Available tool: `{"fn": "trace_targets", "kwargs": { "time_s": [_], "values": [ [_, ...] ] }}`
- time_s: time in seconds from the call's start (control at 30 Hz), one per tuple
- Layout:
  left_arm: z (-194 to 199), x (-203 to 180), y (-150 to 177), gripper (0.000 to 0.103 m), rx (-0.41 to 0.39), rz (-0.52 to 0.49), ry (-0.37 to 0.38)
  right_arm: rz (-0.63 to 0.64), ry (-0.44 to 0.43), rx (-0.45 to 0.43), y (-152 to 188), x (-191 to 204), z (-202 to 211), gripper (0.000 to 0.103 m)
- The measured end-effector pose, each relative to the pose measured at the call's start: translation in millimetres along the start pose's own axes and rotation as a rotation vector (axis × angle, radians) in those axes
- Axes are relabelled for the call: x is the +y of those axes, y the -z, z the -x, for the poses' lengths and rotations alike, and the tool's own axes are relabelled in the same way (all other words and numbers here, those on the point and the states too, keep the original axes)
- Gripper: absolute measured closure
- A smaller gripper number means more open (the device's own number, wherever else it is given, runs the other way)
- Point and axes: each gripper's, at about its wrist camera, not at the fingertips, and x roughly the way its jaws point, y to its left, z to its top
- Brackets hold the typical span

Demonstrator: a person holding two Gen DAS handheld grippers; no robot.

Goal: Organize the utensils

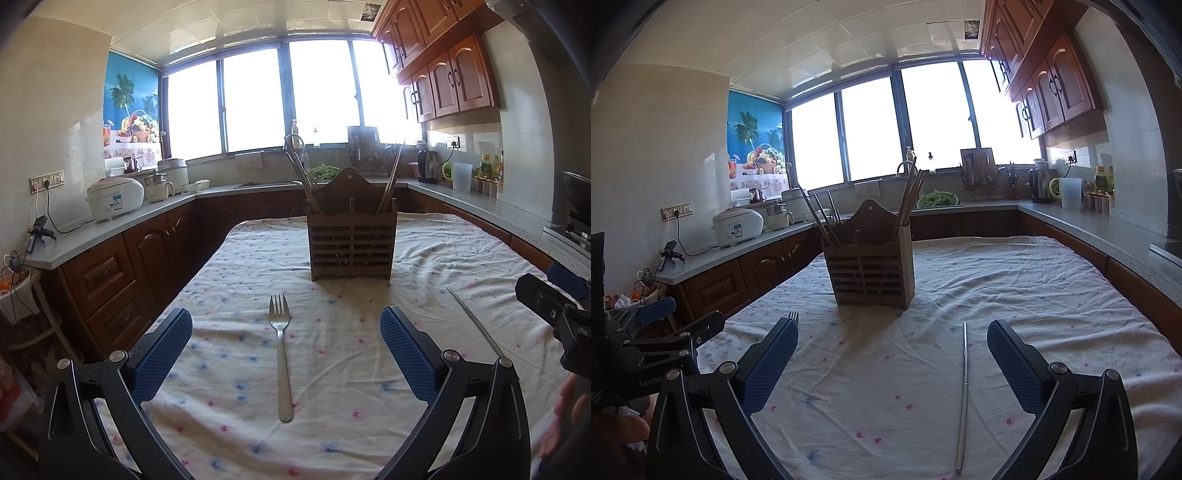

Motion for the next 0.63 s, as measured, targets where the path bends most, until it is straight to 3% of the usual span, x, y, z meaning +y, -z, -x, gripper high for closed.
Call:
{"fn": "trace_targets", "kwargs": {
  "time_s": [0.63],
  "values": [
    [-5.1,-0.3,-2.2,0.0,0.009,0.002,0.016,-0.01,0.001,0.008,-1.6,-1.2,-3.7,0.0]
  ]
}}
